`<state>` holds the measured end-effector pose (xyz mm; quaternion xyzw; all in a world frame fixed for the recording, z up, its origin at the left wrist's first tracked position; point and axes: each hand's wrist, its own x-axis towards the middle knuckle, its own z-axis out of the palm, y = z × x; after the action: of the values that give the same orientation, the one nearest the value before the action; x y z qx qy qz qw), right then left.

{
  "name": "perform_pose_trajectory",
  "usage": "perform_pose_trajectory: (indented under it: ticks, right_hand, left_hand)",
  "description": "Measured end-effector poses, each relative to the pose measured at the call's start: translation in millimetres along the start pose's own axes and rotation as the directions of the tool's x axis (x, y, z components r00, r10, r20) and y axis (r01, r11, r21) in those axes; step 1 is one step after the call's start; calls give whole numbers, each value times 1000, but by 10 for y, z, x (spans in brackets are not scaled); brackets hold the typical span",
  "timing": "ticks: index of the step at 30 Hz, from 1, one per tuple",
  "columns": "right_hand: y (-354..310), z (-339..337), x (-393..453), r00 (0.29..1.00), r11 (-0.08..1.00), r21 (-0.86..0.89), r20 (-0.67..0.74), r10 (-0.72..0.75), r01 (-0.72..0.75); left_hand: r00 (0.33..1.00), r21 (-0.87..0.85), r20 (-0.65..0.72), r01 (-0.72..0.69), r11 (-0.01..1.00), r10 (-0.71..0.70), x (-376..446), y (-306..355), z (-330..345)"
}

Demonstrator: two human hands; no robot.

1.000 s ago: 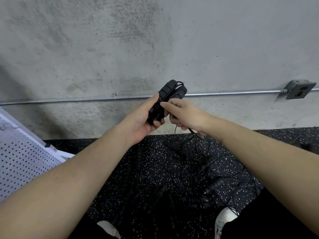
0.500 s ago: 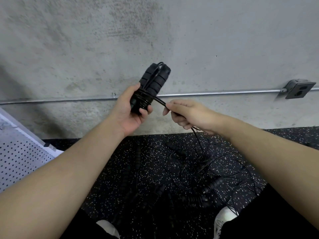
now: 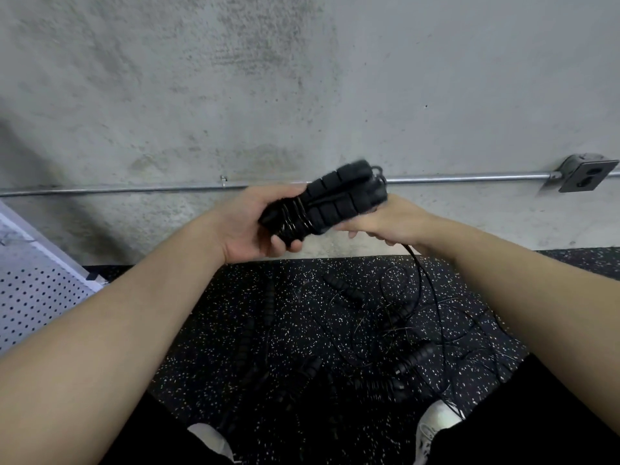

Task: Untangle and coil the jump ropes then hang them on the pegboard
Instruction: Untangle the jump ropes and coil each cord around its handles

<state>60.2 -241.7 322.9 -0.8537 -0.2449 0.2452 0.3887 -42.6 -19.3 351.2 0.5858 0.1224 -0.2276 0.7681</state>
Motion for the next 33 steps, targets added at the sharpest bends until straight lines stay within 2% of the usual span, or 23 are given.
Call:
perform_pose_trajectory:
  ticks: [4, 7, 11, 13, 16, 22, 25, 27, 30, 33]
  right_hand:
    - [45, -15, 63, 996, 994, 78, 37, 78, -81]
    - [-42, 9, 39, 992, 986, 119, 73, 106, -114]
    - [-96, 24, 3, 975, 957, 240, 189, 118, -163]
    - [-120, 29, 10, 975, 955, 247, 191, 117, -163]
    - [-152, 31, 1, 980, 953, 253, 155, 127, -164]
    - [-186, 19, -9, 994, 970, 227, 84, 70, -87]
    - [-207, 84, -8, 998, 987, 153, 26, 51, -54]
    - [-216, 130, -13, 997, 977, 201, 32, 63, -68]
    - [-229, 149, -17, 994, 936, 337, 72, 84, -104]
    - [-278, 127, -50, 984, 892, 420, 131, 123, -168]
  left_hand:
    - [999, 359, 6, 48, 932, -53, 30, -70, 60]
    - [999, 495, 26, 25, 869, -44, 40, -79, 95]
    - [999, 580, 43, -4, 815, -26, 64, -91, 120]
    - [999, 634, 37, -24, 773, 1, 94, -112, 115]
    - [998, 714, 26, -58, 698, 57, 128, -164, 95]
    - [979, 740, -90, -57, 670, 183, 199, -212, 104]
    - [978, 831, -100, -21, 556, 186, 241, -212, 138]
    - [965, 868, -130, 1, 497, 226, 285, -237, 168]
    - [925, 863, -213, 28, 504, 314, 356, -284, 164]
    - [880, 895, -247, 46, 444, 406, 383, -330, 146]
